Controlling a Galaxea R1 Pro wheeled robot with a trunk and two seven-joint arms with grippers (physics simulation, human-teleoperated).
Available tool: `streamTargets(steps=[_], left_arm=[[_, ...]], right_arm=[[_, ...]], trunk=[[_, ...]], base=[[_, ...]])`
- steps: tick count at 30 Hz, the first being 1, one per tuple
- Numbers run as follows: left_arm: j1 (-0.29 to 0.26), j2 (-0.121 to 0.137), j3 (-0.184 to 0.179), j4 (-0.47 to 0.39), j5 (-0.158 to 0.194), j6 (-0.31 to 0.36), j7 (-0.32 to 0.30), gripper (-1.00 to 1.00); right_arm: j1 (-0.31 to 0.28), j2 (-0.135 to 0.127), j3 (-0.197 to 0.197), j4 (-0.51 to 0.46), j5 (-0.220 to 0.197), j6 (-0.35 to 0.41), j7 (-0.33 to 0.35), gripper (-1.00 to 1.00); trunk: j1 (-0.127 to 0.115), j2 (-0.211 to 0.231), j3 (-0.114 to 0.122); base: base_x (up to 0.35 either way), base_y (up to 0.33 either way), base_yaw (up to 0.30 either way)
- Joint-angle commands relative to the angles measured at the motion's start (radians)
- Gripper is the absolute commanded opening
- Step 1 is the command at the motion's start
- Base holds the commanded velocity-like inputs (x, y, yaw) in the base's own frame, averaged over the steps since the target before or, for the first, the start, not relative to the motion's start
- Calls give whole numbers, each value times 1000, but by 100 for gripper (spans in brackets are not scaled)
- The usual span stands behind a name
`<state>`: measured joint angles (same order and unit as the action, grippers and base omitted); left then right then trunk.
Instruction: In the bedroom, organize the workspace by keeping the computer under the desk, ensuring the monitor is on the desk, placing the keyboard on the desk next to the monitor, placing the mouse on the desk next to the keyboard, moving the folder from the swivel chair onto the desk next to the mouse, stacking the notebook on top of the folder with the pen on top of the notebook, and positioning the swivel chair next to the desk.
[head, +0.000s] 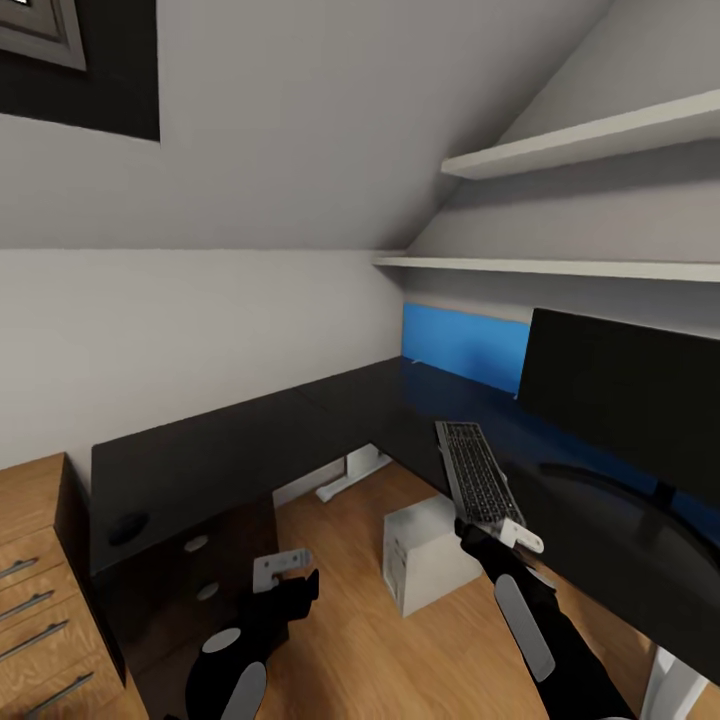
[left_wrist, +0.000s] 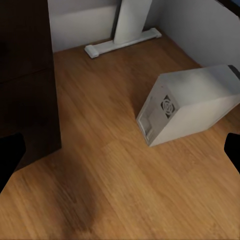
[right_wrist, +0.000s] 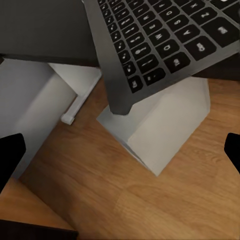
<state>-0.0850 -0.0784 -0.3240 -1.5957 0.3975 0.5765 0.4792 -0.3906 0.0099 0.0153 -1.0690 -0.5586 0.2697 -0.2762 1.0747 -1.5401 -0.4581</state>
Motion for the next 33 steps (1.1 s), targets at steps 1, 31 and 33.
streamTargets(steps=[1, 31, 33], left_arm=[[-1, 0, -1, -1, 10, 2, 10, 100], [-1, 3, 0, 0, 11, 2, 9, 100], [-1, 3, 0, 0, 11, 2, 9, 100]], right_arm=[[-1, -1, 1, -2, -9, 3, -6, 100], [38, -55, -108, 75, -591, -150, 282, 100], [38, -38, -108, 76, -591, -210, 281, 100]], trunk=[[4, -8, -4], [8, -15, -8], [8, -15, -8]], base=[[0, 0, 0], [0, 0, 0], [0, 0, 0]])
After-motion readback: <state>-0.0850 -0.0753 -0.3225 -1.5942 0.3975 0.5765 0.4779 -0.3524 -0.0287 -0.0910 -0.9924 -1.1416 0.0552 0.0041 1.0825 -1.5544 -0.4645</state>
